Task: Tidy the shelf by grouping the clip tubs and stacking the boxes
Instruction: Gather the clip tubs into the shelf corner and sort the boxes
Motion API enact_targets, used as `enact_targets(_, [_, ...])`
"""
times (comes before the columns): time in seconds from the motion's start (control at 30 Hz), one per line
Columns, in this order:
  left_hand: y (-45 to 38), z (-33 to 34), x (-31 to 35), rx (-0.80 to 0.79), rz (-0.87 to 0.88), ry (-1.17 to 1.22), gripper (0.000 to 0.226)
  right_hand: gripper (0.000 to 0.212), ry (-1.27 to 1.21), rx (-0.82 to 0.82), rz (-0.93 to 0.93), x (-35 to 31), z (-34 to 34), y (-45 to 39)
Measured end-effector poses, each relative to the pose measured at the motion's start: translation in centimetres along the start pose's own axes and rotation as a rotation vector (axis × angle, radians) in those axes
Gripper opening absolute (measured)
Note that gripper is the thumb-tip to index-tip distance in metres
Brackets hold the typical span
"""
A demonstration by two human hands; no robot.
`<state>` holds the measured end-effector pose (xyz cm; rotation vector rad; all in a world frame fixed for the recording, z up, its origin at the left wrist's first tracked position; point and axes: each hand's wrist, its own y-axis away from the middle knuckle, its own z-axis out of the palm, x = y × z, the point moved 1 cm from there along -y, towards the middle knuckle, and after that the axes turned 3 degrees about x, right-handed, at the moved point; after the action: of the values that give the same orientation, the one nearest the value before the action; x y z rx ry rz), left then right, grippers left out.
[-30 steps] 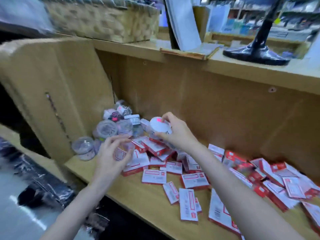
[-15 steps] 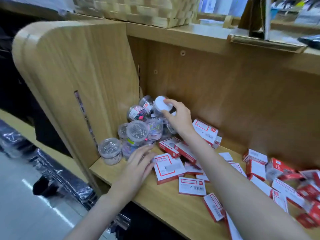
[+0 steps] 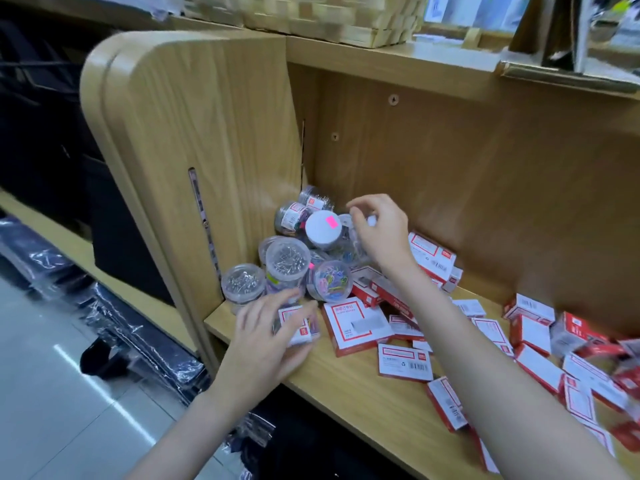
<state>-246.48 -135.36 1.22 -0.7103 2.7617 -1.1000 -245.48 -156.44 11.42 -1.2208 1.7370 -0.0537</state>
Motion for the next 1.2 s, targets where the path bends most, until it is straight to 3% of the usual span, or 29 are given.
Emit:
enact_targets(0.07, [-0.1, 0.6, 0.8, -0.062, 0.089, -0.077, 0.055, 0.014, -0.059, 0.012, -0.031, -0.7, -1.0, 1.1])
enact_targets(0.33, [-1.0, 1.5, 1.2, -0.106, 0.064, -0.111, 0.052, 0.026, -0.061, -0.083, -0.021, -0.4, 0.4, 4.8])
enact_targets(0.53, [-0.6, 0.6, 0.8, -0.009, 0.015, -0.092, 0.048, 0.046, 0.342, -0.307, -0.087, 0.7, 0.2, 6.5])
enact_targets(0.73, [0.2, -0.7, -0.4, -0.018, -0.105, -0.113, 0.069, 0.089, 0.564, -0.496, -0.167, 1.3, -0.6, 7.0])
enact_targets(0.97, [-0.1, -0.7, -0.5, -0.054, -0.194, -0.080, 0.080, 0.080, 0.394, -0.359, -0.151, 0.8, 0.6, 7.4])
enact_targets(1.2, [-0.5, -0.8, -0.7, -0.051, -0.219, -0.109, 0.085, 0.083, 0.233, -0.363, -0.175, -1.0, 0.3, 3.5])
